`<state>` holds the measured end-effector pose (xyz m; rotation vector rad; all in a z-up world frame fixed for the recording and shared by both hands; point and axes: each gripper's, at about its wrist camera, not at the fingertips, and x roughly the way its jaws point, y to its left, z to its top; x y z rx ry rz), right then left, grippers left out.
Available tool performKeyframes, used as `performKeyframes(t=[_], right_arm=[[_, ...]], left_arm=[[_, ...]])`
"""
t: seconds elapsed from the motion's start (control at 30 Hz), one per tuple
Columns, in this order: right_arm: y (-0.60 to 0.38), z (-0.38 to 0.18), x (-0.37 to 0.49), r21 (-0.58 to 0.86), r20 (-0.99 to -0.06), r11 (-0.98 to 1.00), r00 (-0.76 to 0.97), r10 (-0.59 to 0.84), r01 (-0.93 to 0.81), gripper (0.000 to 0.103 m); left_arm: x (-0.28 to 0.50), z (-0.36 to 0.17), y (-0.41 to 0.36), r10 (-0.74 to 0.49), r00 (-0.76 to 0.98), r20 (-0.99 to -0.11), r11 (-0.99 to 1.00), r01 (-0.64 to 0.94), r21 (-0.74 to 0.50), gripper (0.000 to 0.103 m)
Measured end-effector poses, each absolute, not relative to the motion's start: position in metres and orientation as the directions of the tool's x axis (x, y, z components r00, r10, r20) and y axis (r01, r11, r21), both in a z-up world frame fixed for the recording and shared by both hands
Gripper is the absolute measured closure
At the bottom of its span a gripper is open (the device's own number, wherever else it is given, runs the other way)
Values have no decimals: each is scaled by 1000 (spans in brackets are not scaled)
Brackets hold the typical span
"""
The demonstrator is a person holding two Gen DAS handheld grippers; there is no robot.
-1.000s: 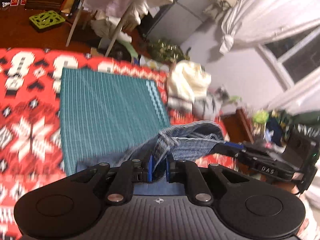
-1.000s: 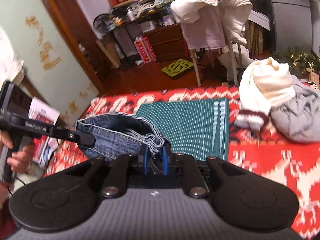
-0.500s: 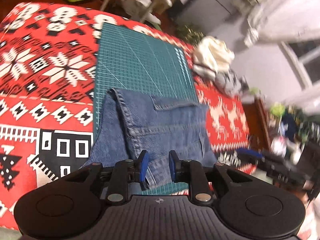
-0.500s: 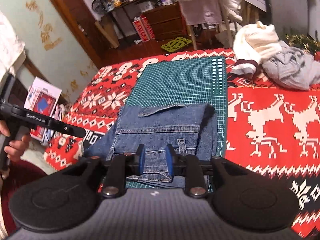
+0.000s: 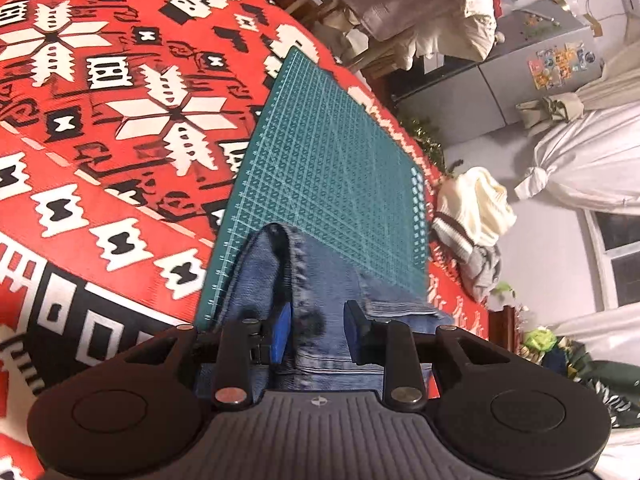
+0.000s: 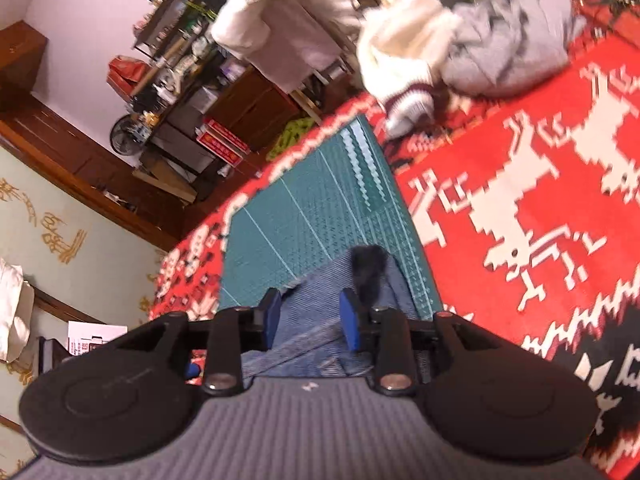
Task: Fold clothes
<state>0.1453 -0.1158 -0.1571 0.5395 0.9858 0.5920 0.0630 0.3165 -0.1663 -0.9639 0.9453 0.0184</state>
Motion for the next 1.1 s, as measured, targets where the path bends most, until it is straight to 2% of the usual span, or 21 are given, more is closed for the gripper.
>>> performKeyframes(t=[0.13,0.47,0.5,0.53,0.57,0.6,0.7,0.87,0.97,1.03,1.1], right_arm=[[-115,-180,151,654,-635,732,387,669,-193,60],[-102,-196,151,680,-631,694,294,718,-237,61],[-103,-195,149,689,-624,685,287,727,-236,63],[-103,-195,147,696,-618,678,282,734,-238,69],[-103,-192,145,691,-620,680,283,732,-246,80],[-103,-189,143,685,-623,683,283,729,-252,86],[-106,-181,138,698,-616,674,278,737,-241,98],[-117,-179,133,750,-611,649,239,754,-130,100],[-121,-183,132,731,-635,672,239,734,-118,100],[-114,-191,133,680,-683,720,239,690,-138,98],[-111,-200,133,672,-697,731,228,679,-122,90]], left_arm=[[64,-182,323,-421,600,-680,557,-421,-716,75],[65,-196,321,-473,584,-660,513,-427,-745,75],[65,-198,321,-481,581,-657,503,-430,-749,75],[64,-200,321,-486,581,-653,495,-434,-753,75],[64,-202,321,-490,582,-648,483,-438,-758,75],[64,-202,321,-493,585,-644,476,-439,-762,75],[63,-203,321,-491,590,-641,475,-435,-765,77],[62,-194,315,-457,593,-664,545,-403,-735,85],[63,-187,312,-438,597,-672,583,-380,-718,85],[64,-190,311,-437,585,-683,591,-386,-708,85],[64,-193,311,-437,576,-691,586,-400,-704,85]])
